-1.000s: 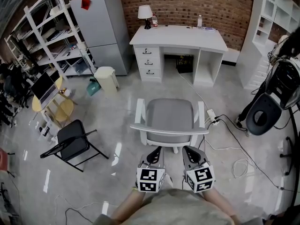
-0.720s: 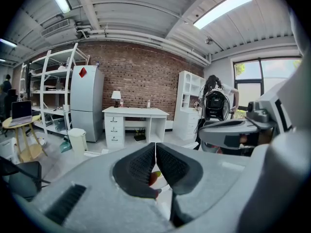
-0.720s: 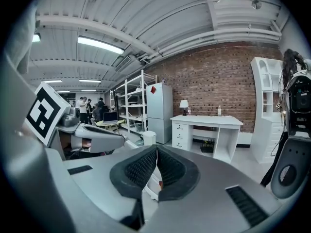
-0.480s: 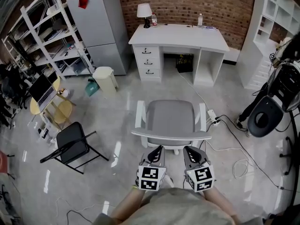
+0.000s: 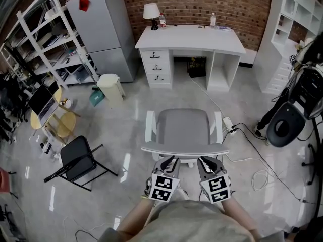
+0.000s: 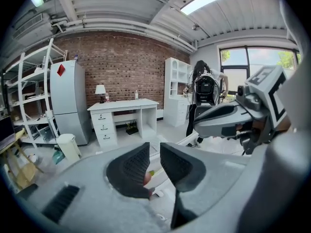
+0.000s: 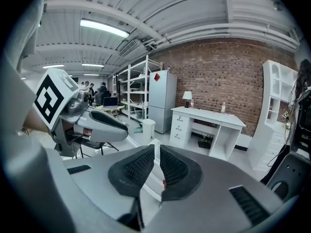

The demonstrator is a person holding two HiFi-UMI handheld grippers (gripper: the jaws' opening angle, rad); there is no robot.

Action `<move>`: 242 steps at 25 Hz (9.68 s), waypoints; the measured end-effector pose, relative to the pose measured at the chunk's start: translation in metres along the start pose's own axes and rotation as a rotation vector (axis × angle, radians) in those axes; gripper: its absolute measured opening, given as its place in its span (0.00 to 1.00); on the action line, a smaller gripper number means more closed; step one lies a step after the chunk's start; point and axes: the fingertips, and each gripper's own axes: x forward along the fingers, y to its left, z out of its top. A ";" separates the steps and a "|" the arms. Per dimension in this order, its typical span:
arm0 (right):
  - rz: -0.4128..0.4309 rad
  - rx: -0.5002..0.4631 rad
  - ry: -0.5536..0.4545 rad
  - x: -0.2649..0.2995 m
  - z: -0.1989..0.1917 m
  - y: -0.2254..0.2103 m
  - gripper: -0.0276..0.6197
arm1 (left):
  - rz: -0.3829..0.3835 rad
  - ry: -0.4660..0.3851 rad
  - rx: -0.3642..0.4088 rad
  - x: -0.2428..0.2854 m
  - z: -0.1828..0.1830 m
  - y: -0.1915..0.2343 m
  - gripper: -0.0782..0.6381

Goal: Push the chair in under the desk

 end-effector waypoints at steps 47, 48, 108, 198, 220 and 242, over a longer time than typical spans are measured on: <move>0.380 -0.820 0.552 0.102 -0.096 -0.008 0.21 | -0.425 0.573 1.020 0.093 -0.090 0.029 0.30; 0.383 -0.824 0.551 0.104 -0.096 -0.007 0.21 | -0.427 0.579 1.024 0.095 -0.092 0.029 0.29; 0.327 -0.937 0.561 0.151 -0.094 -0.029 0.08 | -0.485 0.624 1.075 0.138 -0.091 0.061 0.15; 0.239 -0.973 0.588 0.283 -0.043 -0.153 0.07 | -0.486 0.611 1.119 0.283 -0.013 0.149 0.14; 0.263 -0.972 0.591 0.321 -0.031 -0.197 0.06 | -0.476 0.621 1.108 0.332 0.011 0.170 0.14; 0.273 -1.016 0.563 0.354 -0.019 -0.242 0.06 | -0.446 0.626 1.090 0.379 0.036 0.184 0.14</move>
